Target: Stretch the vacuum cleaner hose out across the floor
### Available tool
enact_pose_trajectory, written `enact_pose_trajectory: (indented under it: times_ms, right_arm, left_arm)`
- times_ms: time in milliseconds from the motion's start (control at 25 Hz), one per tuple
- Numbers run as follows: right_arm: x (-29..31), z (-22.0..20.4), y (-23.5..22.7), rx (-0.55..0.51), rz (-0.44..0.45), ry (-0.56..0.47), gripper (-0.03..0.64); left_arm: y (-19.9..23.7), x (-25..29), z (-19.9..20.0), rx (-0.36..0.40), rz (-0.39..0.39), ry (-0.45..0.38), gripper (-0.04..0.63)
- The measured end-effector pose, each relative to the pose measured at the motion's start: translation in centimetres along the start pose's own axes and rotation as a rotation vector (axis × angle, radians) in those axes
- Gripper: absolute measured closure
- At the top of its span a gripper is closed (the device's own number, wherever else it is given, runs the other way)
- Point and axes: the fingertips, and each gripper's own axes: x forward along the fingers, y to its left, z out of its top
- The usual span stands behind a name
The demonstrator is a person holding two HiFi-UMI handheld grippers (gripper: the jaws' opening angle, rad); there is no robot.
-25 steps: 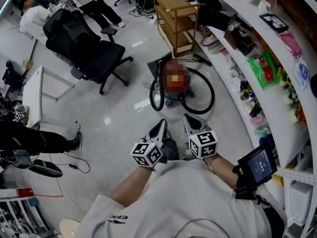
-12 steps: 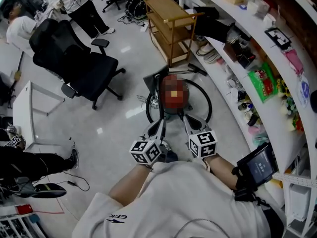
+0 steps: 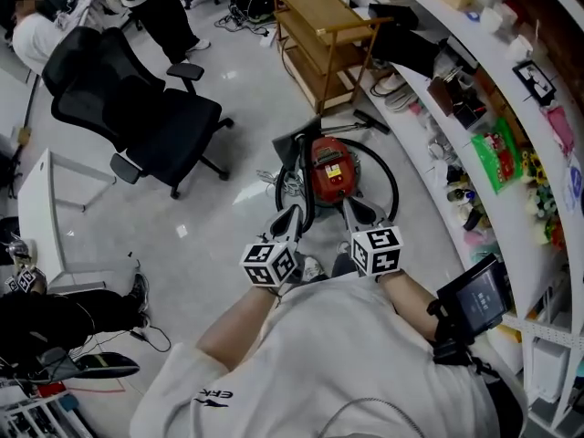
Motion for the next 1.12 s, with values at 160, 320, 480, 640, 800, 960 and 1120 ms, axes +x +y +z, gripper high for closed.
enact_pose_trajectory:
  times_ms: [160, 320, 480, 640, 800, 960, 1120]
  right_arm:
    - [2.7, 0.3, -1.3, 0.004, 0.002, 0.028, 0.621]
    - [5.8, 0.6, -2.6, 0.007, 0.016, 0.063, 0.622]
    - [9.4, 0.5, -4.6, 0.01, 0.039, 0.11, 0.623]
    - [13.2, 0.5, -7.5, 0.022, 0.055, 0.151, 0.622]
    - [16.8, -0.1, -9.6, 0.036, 0.075, 0.193, 0.621]
    - [19.9, -0.6, -11.3, 0.053, 0.092, 0.233, 0.622]
    - [22.7, -1.5, -12.7, 0.071, 0.104, 0.272, 0.621]
  left_arm:
    - [1.9, 1.9, 0.1, -0.001, 0.04, 0.017, 0.594]
    - [3.9, 4.2, 0.2, 0.008, 0.075, 0.047, 0.594]
    - [6.1, 7.8, 0.2, 0.023, 0.122, 0.085, 0.594]
    - [8.2, 11.9, 0.0, 0.024, 0.17, 0.132, 0.594]
    - [10.3, 15.3, -0.9, 0.011, 0.205, 0.181, 0.594]
    - [11.9, 18.4, -1.5, 0.004, 0.228, 0.224, 0.594]
    - [13.6, 21.2, -2.4, 0.005, 0.244, 0.267, 0.594]
